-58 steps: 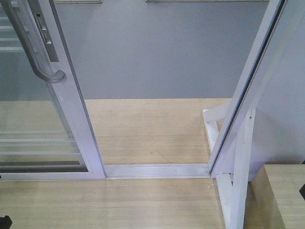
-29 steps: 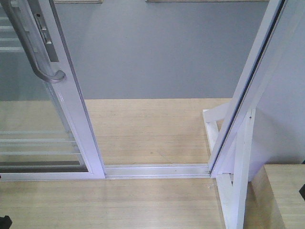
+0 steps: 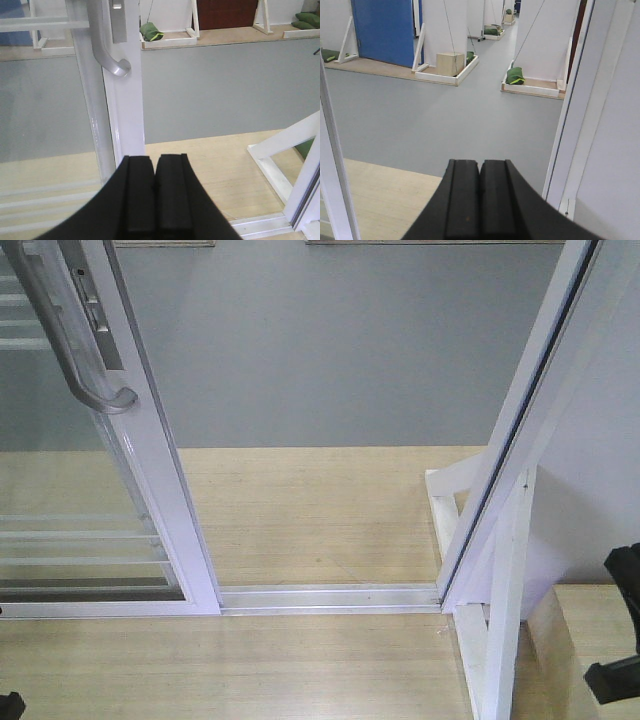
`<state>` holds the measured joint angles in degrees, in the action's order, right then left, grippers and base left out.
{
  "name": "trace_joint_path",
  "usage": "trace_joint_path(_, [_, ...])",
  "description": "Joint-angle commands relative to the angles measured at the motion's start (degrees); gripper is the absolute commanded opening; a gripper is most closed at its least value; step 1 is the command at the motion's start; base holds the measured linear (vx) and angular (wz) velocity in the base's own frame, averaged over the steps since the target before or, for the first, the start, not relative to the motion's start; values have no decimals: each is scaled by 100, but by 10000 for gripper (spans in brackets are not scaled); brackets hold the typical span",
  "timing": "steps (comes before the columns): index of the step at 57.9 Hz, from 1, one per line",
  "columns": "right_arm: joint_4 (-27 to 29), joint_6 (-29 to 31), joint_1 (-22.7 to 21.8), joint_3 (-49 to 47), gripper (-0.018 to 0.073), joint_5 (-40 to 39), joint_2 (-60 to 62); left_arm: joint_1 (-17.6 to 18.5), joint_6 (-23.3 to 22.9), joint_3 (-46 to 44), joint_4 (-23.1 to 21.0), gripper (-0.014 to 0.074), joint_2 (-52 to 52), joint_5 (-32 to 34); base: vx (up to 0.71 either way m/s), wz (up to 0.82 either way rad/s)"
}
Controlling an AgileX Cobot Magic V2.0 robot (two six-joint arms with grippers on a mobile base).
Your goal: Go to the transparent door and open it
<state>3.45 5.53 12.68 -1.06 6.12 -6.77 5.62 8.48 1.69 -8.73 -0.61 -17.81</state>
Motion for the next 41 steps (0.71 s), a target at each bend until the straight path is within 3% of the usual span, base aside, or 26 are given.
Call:
trace_joint_path(1, [20,-25,-19,169,-3,-612,288,9,0,55,-61,0,-87,416,0,0])
trace_joint_path(7, [-10,-137,-19,295,-3,-301,844,9,0,55,-61,0,-87,410,0,0])
trace_joint_path(41, [-8,-80,-19,301,-3,-340,826,9,0,55,-61,3,-83,394,0,0])
